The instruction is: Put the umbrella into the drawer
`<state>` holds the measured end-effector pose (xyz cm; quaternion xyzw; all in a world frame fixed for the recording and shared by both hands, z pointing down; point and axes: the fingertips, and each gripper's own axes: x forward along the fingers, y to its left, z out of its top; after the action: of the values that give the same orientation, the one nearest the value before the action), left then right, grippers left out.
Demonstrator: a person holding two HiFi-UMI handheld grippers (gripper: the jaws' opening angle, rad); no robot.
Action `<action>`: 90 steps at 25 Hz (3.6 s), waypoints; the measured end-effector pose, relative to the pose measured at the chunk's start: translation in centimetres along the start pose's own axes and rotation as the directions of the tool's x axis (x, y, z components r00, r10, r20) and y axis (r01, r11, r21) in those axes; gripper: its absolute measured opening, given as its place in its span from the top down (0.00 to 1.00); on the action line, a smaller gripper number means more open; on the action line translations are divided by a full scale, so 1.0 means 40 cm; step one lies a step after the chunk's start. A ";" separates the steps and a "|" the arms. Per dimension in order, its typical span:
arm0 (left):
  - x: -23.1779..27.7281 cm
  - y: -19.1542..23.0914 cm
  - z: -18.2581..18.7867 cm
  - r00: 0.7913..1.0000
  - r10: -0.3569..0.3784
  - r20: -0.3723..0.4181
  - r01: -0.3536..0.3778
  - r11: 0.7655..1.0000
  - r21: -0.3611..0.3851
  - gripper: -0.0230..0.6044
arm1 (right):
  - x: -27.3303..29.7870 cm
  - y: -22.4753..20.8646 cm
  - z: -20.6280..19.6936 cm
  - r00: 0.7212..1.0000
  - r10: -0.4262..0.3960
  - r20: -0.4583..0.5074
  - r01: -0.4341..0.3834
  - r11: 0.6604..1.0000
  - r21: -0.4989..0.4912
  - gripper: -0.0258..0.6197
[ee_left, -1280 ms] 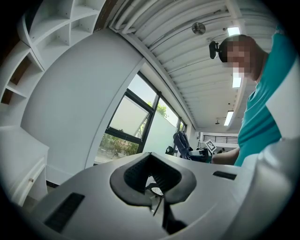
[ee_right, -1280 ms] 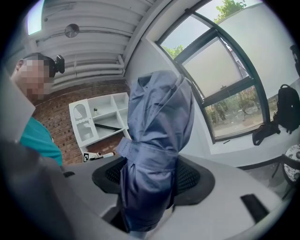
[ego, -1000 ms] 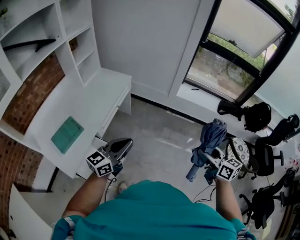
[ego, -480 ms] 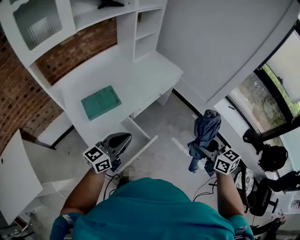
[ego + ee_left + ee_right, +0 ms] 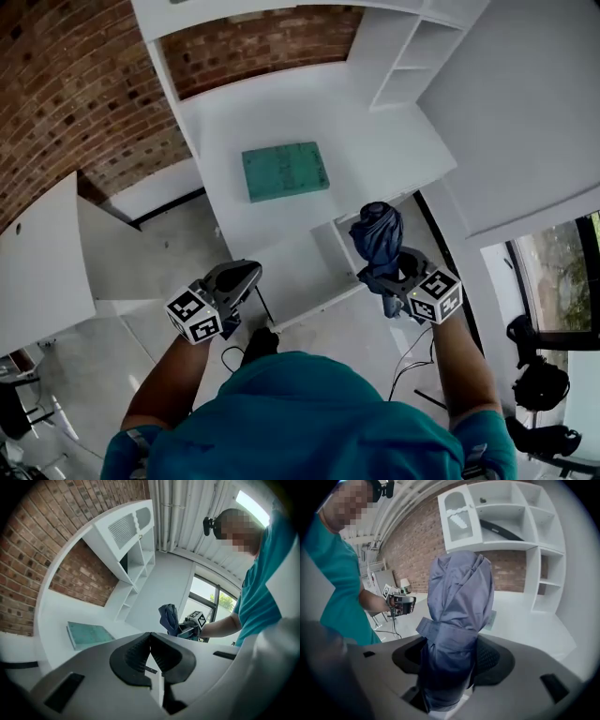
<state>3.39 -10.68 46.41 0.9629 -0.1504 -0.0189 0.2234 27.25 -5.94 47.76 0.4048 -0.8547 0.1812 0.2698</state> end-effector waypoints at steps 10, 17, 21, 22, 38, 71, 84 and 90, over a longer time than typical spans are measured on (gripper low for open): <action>-0.217 0.182 -0.095 0.983 0.185 0.011 -0.183 0.978 -0.103 0.94 | 0.418 0.104 -0.119 0.901 0.171 -0.398 -0.309 0.897 -0.315 0.53; -0.285 0.251 -0.157 0.969 0.249 -0.012 -0.247 0.954 -0.171 0.94 | 0.577 0.163 -0.310 0.764 0.197 -0.614 -0.510 0.768 -0.387 0.53; -0.299 0.276 -0.189 0.964 0.266 -0.027 -0.266 0.944 -0.194 0.94 | 0.641 0.152 -0.407 0.712 0.172 -0.680 -0.538 0.756 -0.373 0.53; -0.302 0.281 -0.196 0.962 0.271 -0.029 -0.271 0.942 -0.199 0.94 | 0.655 0.147 -0.427 0.704 0.164 -0.691 -0.536 0.760 -0.366 0.53; -0.364 0.326 -0.284 0.943 0.320 -0.093 -0.334 0.909 -0.250 0.94 | 0.869 0.110 -0.600 0.646 0.094 -0.758 -0.491 0.811 -0.318 0.53; -0.274 0.238 -0.237 0.974 0.206 -0.090 -0.221 0.953 -0.206 0.94 | 0.799 0.100 -0.552 0.695 -0.070 -0.715 -0.338 0.846 -0.412 0.51; -0.119 0.088 -0.112 0.995 0.082 -0.061 -0.088 0.991 -0.099 0.94 | 0.551 0.128 -0.293 0.861 0.009 -0.509 -0.178 0.942 -0.284 0.51; -0.047 0.028 -0.052 0.997 0.024 -0.068 -0.026 0.999 -0.028 0.94 | 0.388 0.121 -0.131 0.951 0.010 -0.309 -0.072 0.979 -0.190 0.51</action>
<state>1.49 -10.17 48.70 0.9577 -0.1544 0.0146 0.2425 16.93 -9.47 60.89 0.3249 -0.8245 0.1608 0.4346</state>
